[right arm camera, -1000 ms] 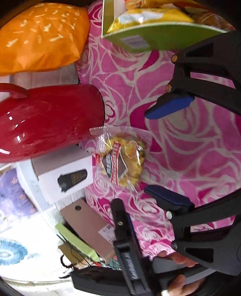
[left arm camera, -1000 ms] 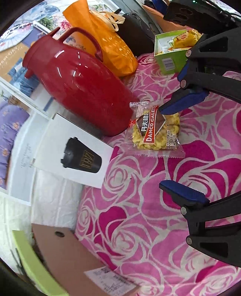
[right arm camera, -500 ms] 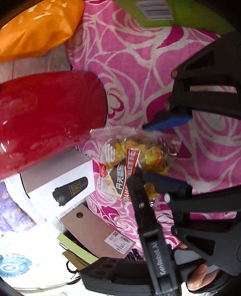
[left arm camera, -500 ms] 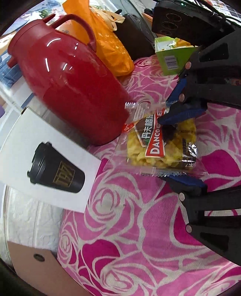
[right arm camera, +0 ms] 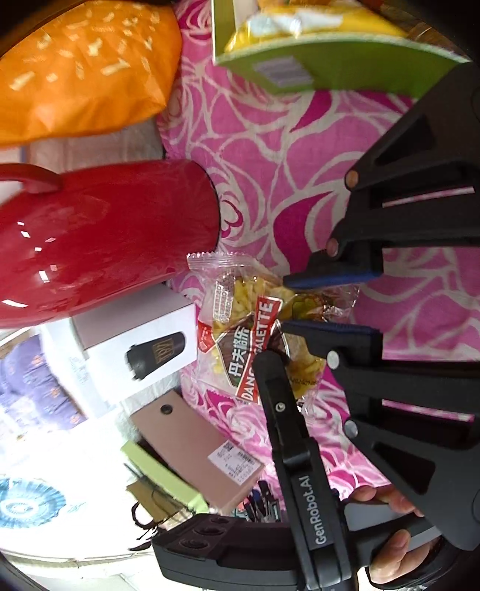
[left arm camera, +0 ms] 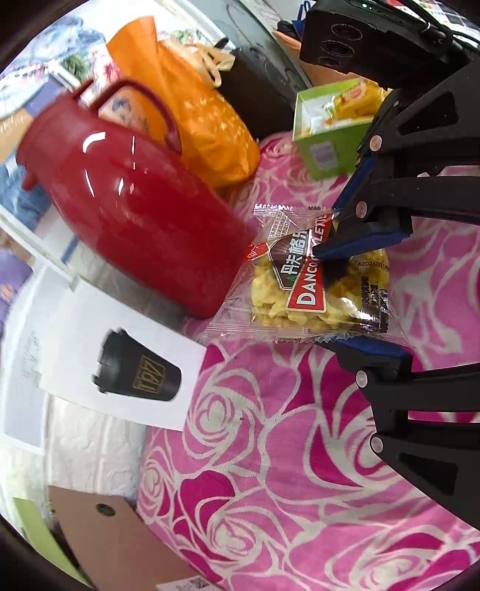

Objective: Organize snacks
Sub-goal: 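Grasp the Danco Galette bag with the left tool, then carry the Danco Galette bag with the left tool into the box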

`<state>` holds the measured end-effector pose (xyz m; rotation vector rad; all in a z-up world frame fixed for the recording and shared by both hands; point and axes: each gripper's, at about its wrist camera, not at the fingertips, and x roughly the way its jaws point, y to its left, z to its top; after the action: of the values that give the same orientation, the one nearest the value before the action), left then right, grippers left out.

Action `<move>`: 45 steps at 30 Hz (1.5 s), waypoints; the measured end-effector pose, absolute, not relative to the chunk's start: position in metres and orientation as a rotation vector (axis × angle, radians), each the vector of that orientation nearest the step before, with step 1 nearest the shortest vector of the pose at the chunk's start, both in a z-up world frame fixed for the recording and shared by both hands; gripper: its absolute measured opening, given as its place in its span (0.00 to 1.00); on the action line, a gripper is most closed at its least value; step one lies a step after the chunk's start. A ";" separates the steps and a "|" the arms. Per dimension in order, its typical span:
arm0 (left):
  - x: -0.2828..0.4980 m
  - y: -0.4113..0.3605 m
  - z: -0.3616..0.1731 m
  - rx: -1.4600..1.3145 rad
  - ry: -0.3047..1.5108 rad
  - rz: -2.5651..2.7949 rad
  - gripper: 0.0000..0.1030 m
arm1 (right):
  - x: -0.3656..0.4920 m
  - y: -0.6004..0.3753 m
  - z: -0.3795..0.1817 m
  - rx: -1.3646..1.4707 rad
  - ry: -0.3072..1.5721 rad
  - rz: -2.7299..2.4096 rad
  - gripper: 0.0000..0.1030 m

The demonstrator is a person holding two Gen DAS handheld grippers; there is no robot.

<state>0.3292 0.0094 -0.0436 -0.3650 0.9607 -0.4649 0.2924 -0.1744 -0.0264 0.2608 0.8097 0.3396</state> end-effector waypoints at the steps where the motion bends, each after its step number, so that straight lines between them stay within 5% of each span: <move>1: 0.322 0.007 -0.036 -0.360 0.948 -0.472 0.38 | 0.285 -0.176 -0.021 0.263 0.794 0.335 0.18; 19: 0.229 -0.091 0.059 -0.225 0.808 -0.684 0.37 | 0.156 -0.273 0.039 0.391 0.595 0.187 0.18; 45: 0.231 -0.298 0.036 -0.099 0.909 -0.947 0.37 | 0.112 -0.450 0.009 0.540 0.533 -0.103 0.18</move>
<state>0.2313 -0.2976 0.0360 -0.0990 0.9093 -0.9471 0.1116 -0.4500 0.0094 0.5396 0.5326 -0.1029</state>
